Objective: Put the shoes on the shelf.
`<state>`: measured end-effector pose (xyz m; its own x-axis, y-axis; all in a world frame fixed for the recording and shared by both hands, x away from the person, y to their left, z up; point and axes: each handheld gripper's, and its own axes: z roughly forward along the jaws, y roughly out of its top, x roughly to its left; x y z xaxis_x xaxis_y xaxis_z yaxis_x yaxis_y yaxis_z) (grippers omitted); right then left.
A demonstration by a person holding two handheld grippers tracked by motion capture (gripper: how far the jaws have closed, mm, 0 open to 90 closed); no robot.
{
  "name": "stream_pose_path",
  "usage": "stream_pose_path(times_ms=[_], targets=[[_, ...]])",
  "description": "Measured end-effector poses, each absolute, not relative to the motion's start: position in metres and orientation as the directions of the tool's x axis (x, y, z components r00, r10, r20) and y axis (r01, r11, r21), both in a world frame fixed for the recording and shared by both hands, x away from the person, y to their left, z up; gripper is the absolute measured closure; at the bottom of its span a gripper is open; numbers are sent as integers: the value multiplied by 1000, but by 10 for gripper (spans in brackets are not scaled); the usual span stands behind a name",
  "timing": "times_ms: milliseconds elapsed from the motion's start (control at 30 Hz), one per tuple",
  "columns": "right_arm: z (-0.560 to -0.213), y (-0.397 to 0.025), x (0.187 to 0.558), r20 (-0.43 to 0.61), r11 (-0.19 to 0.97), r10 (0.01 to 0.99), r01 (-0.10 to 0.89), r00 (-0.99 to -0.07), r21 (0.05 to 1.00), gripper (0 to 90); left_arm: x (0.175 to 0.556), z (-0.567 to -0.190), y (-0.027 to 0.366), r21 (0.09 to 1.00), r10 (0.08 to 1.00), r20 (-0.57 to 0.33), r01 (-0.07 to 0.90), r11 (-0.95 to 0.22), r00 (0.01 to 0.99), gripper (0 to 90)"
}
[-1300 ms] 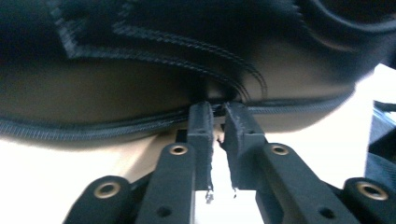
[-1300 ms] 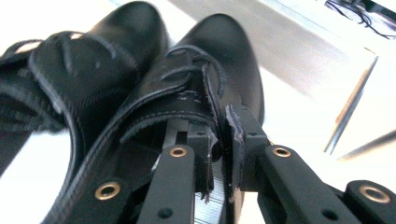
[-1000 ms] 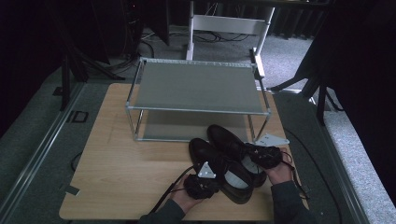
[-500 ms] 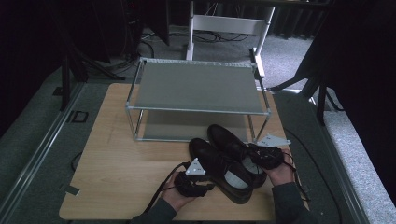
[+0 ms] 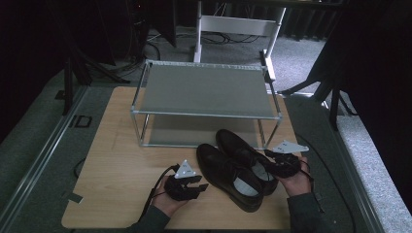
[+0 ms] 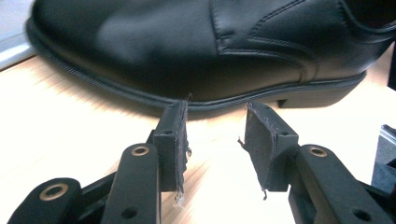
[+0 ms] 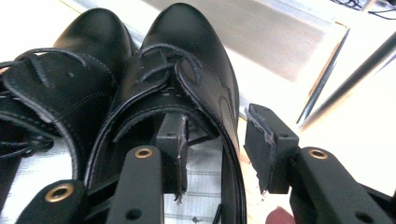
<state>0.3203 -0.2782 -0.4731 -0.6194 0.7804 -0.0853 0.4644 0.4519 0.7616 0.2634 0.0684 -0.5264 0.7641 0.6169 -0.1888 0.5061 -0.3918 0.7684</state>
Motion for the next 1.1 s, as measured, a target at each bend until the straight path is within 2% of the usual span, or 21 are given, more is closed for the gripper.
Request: stream_pose_path(times_ms=[333,600,1100], targets=[[-452,-288,295,-3,360,802,480,-597,800,515,261,-533,82,757,651,-191,533,-379,735,588],[-455,-278,279,13,388,789,515,-614,764,472,259,-537,87,752,659,-198,544,-373,725,586],[-470,-267,271,58,427,773,586,-631,689,467,258,-540,86,749,663,-201,549,-371,722,586]])
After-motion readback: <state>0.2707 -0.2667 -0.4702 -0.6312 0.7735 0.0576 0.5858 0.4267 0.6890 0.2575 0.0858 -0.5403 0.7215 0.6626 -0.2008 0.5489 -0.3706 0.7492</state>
